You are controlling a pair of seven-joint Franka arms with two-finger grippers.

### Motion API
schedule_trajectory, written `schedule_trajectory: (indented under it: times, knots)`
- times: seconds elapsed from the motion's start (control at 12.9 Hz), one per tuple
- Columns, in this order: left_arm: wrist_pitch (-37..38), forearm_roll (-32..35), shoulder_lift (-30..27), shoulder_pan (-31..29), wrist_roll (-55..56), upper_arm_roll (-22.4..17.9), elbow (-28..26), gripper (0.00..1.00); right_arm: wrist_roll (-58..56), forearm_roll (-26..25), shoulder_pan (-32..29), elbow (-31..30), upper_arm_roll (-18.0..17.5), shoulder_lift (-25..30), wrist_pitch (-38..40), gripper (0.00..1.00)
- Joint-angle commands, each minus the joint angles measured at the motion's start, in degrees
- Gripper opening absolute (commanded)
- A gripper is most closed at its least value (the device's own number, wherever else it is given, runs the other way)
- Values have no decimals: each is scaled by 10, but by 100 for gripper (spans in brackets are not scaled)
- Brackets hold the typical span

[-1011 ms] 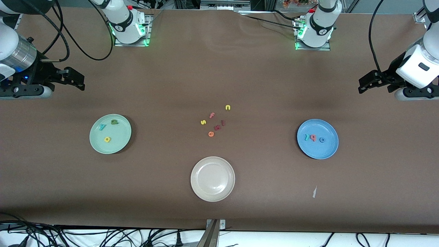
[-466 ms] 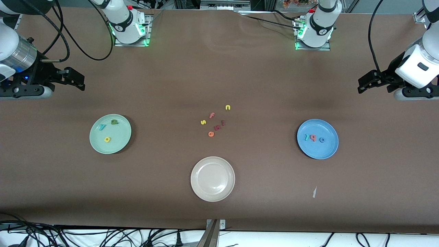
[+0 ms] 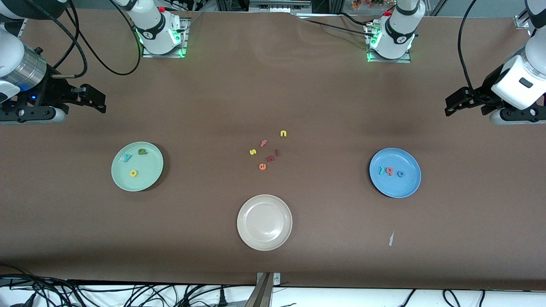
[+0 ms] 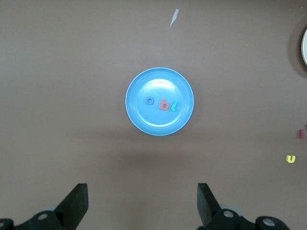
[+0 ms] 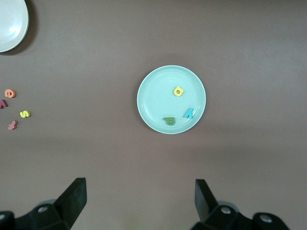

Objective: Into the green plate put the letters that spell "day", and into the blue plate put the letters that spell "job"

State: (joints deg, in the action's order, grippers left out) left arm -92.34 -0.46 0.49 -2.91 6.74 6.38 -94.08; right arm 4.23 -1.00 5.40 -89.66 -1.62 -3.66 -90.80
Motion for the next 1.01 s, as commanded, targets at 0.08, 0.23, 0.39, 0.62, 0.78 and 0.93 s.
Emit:
schedule_trajectory:
  times: [0.08, 0.23, 0.39, 0.62, 0.78, 0.93]
  knots:
    - [-4, -14, -3, 4, -8, -4, -2, 100, -1, 5, 1, 17, 0, -7, 11, 100]
    - [-4, -14, -2, 4, -8, -4, -1, 100, 0, 6, 1, 17, 0, -7, 11, 100]
    - [-3, -14, -2, 4, -8, -4, -2, 100, 2, 11, 1, 17, 0, -7, 11, 100]
    - [1, -9, -3, 5, -7, -3, -1, 100, 2, 24, 1, 17, 0, -7, 11, 100]
    - [2, -8, -3, 5, -8, 1, -1, 100, 2, 24, 1, 17, 0, -7, 11, 100]
    - [2, -7, -2, 6, -9, 4, 2, 100, 1, 24, 1, 17, 0, -7, 11, 100]
